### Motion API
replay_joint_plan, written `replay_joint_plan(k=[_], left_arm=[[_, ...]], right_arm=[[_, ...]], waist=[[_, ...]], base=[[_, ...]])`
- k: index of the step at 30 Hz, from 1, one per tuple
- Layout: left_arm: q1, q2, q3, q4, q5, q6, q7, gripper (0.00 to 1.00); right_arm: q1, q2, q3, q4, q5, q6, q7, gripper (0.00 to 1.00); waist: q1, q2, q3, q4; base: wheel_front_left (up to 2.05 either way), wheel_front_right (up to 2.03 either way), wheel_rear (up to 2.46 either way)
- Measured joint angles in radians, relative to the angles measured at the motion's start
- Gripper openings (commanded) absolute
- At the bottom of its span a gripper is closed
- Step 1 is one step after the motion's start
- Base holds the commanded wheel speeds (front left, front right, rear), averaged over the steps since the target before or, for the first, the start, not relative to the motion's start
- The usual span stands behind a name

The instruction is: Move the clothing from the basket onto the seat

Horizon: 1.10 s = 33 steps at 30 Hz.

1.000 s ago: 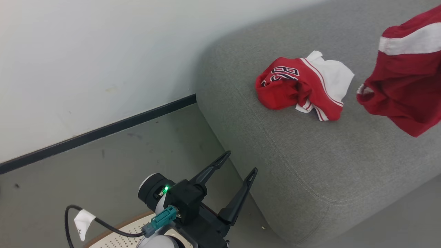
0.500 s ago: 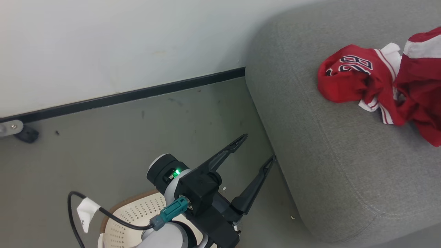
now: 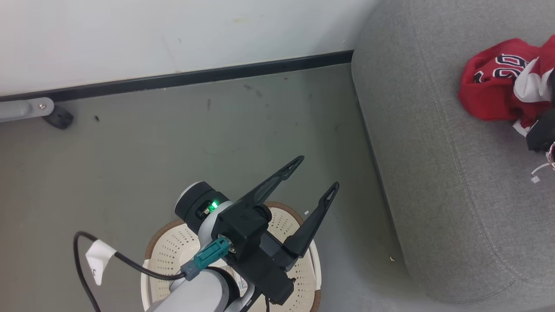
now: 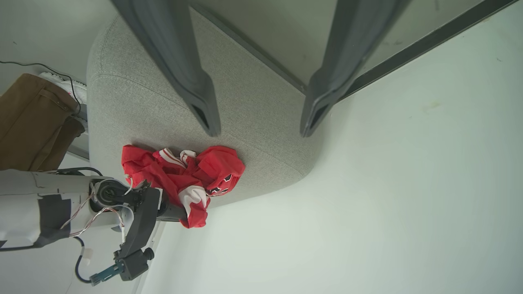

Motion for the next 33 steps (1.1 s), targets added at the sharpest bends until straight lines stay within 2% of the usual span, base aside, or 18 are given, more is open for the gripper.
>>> replay_joint_plan(k=[4, 5, 7, 9, 18, 33], left_arm=[[0.0, 0.0, 0.003, 0.006, 0.0, 0.0, 0.0, 1.0], [0.0, 0.001, 0.006, 0.006, 0.0, 0.001, 0.0, 1.0], [0.0, 0.004, 0.011, 0.007, 0.0, 0.001, -0.002, 1.0], [0.0, 0.006, 0.014, 0.007, 0.0, 0.001, -0.002, 1.0], [0.005, 0.011, 0.034, 0.044, -0.01, 0.004, -0.019, 1.0], [0.075, 0.021, 0.14, 0.16, -0.038, 0.082, -0.087, 1.0]], right_arm=[[0.0, 0.012, 0.012, 0.032, -0.009, 0.009, -0.004, 0.0], [0.0, 0.017, 0.017, 0.035, -0.009, 0.011, -0.004, 0.09], [0.0, 0.029, 0.028, 0.042, -0.018, 0.018, -0.006, 0.36], [0.0, 0.031, 0.035, 0.049, -0.03, 0.021, -0.013, 0.98], [0.009, 0.046, 0.061, 0.059, -0.053, 0.035, -0.014, 1.0], [0.177, 0.051, 0.054, -0.054, -0.067, 0.038, -0.014, 1.0]], waist=[[0.0, 0.0001, 0.01, 0.004], [-0.0001, 0.0, 0.01, 0.002], [-0.0002, 0.0, 0.008, -0.004], [-0.0002, 0.0, 0.005, -0.012], [-0.0003, -0.0001, -0.02, -0.044], [-0.0003, -0.0001, -0.127, -0.073]], base=[[0.0, 0.0, 0.0], [0.0, 0.0, 0.0], [0.0, 0.0, 0.0], [0.0, 0.0, 0.0], [0.0, 0.0, 0.0], [0.0, 0.0, 0.0]])
